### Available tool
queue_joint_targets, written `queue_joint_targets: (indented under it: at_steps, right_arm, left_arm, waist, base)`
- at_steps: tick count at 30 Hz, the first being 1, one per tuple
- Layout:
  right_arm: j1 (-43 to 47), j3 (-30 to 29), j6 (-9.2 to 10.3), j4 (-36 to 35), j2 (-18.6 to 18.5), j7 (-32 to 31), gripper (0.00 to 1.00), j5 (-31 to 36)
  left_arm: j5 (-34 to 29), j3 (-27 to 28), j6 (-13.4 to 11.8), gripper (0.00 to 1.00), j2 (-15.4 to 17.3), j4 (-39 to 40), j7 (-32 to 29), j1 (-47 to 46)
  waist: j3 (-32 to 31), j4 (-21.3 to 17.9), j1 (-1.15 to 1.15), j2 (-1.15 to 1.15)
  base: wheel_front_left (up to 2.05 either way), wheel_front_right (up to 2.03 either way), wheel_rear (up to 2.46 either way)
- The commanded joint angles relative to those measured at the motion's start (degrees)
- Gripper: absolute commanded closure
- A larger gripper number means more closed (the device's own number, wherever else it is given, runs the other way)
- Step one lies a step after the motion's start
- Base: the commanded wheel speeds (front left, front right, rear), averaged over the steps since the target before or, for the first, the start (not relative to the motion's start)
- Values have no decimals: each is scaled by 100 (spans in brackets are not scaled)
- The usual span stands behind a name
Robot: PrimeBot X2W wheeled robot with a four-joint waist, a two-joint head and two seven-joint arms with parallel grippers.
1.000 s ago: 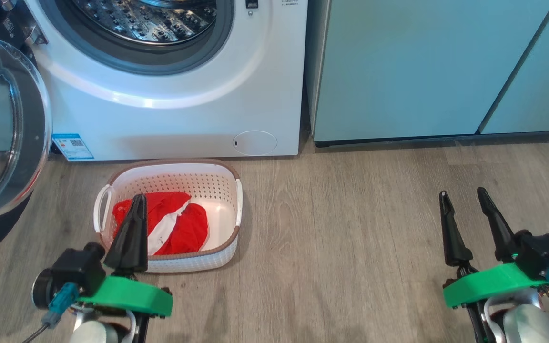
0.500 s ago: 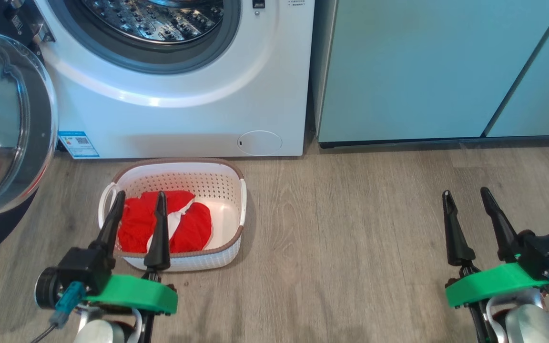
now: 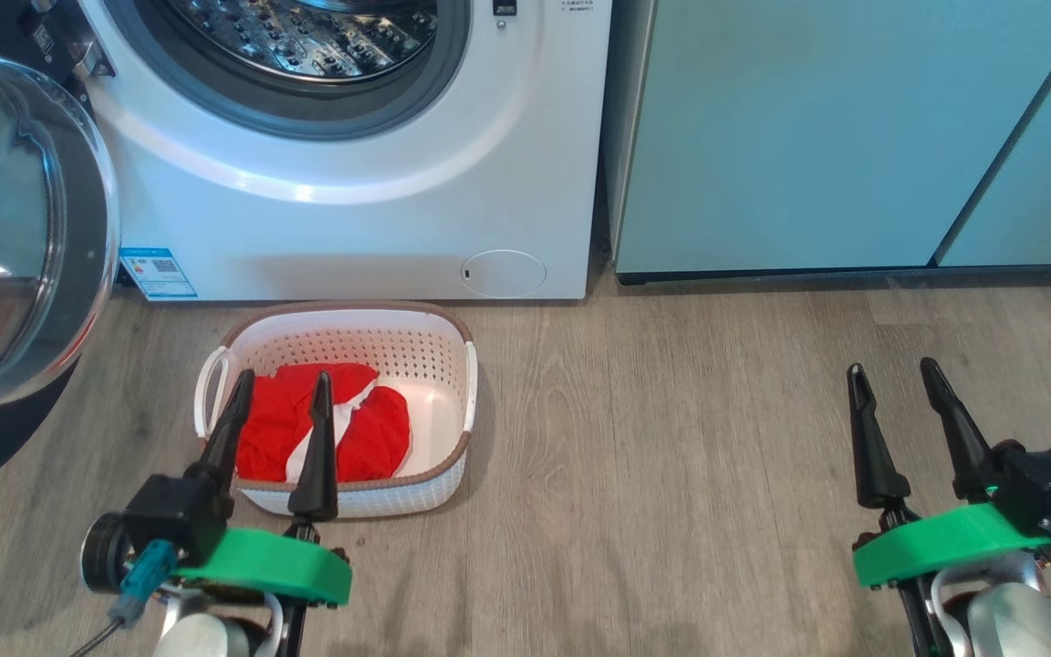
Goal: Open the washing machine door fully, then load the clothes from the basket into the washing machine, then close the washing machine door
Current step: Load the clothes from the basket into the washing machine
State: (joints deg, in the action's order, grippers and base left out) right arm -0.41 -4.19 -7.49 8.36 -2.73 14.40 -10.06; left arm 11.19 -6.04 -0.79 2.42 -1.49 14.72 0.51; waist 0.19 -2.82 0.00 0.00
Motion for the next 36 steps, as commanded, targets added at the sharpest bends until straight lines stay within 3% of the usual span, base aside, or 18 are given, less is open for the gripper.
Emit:
queue_joint_targets:
  at_steps: [1, 14, 23, 36]
  right_arm:
    - [-103, 110, 0, -170, -15, 60, 0, 37]
    - [-92, 113, 0, -184, -15, 60, 0, 45]
    - [-103, 125, 0, -191, -15, 60, 0, 62]
    - [-111, 118, 0, -190, -15, 60, 0, 78]
  left_arm:
    - [15, 126, -44, 0, 46, 149, 28, -157]
    - [-57, 52, -135, 0, 46, 96, 28, -157]
    - [122, 68, -69, 0, 46, 96, 28, -170]
    - [139, 123, -101, 0, 46, 93, 28, -197]
  waist:
    - [-10, 7, 0, 0]
    - [-38, 6, 0, 0]
    - [-21, 6, 0, 0]
    - [4, 51, 0, 0]
  base:
    - [0, 0, 0]
    - [0, 0, 0]
    - [0, 0, 0]
    - [131, -131, 0]
